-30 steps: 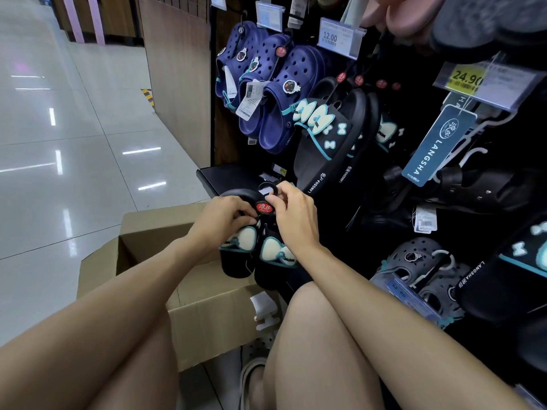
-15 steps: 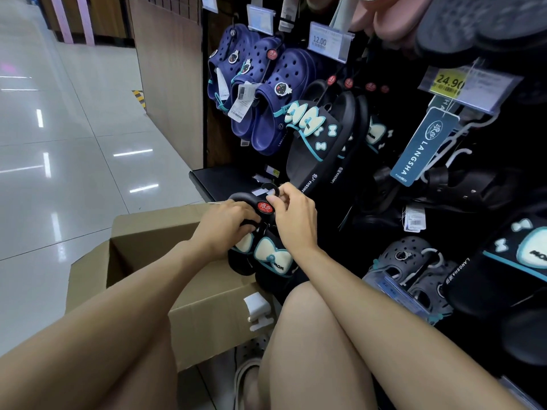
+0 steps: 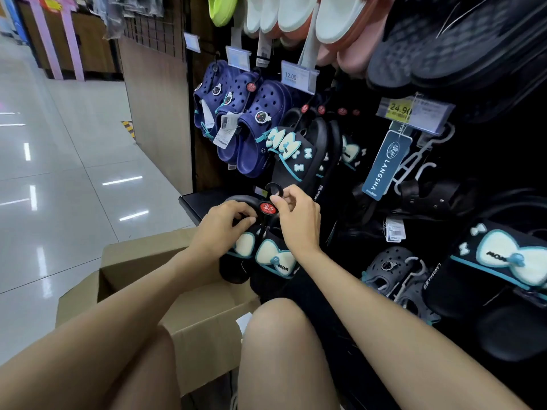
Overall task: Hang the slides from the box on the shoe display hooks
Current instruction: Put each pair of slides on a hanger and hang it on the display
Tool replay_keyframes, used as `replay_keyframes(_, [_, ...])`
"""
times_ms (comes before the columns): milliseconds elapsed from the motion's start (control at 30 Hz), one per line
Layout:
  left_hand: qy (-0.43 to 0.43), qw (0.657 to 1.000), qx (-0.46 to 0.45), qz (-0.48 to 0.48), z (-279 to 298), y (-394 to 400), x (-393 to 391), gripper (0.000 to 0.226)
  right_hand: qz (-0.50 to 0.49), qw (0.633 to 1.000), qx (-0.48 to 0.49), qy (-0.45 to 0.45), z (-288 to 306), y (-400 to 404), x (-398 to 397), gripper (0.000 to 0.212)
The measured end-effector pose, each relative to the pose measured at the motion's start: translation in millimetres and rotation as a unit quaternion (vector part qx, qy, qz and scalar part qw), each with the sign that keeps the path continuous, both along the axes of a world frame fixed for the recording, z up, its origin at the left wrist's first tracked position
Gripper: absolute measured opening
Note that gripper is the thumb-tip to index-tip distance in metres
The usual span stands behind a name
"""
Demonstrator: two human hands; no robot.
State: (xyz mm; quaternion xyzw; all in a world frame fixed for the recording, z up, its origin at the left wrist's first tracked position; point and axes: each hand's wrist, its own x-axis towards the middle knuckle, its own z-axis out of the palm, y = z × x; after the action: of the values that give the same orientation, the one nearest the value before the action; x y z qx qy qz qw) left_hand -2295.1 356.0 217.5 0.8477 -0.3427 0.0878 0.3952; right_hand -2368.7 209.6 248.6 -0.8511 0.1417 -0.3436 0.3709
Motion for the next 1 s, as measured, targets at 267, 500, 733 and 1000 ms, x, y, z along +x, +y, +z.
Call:
replay_keyframes(267, [-0.04, 0.998, -0.035, -0.043, 47, -17, -10, 0.014, -0.006, 0.997, 0.03, -0.076, 51, -25, -20, 0.024])
replay_keyframes(500, [-0.078, 0.993, -0.062, -0.065, 90, -32, -34, 0.007, 0.015, 0.992, 0.016, -0.122, 98, -42, -60, 0.025])
replay_keyframes(733, [-0.083, 0.986, -0.068, -0.13, 119, -51, -67, 0.005, 0.001, 0.987, 0.019, -0.157, 124, -55, -114, 0.028])
replay_keyframes(1000, [-0.071, 0.976, -0.054, -0.197, 136, -83, -113, 0.004, -0.052, 0.984, 0.015, -0.167, 133, -69, -181, 0.029])
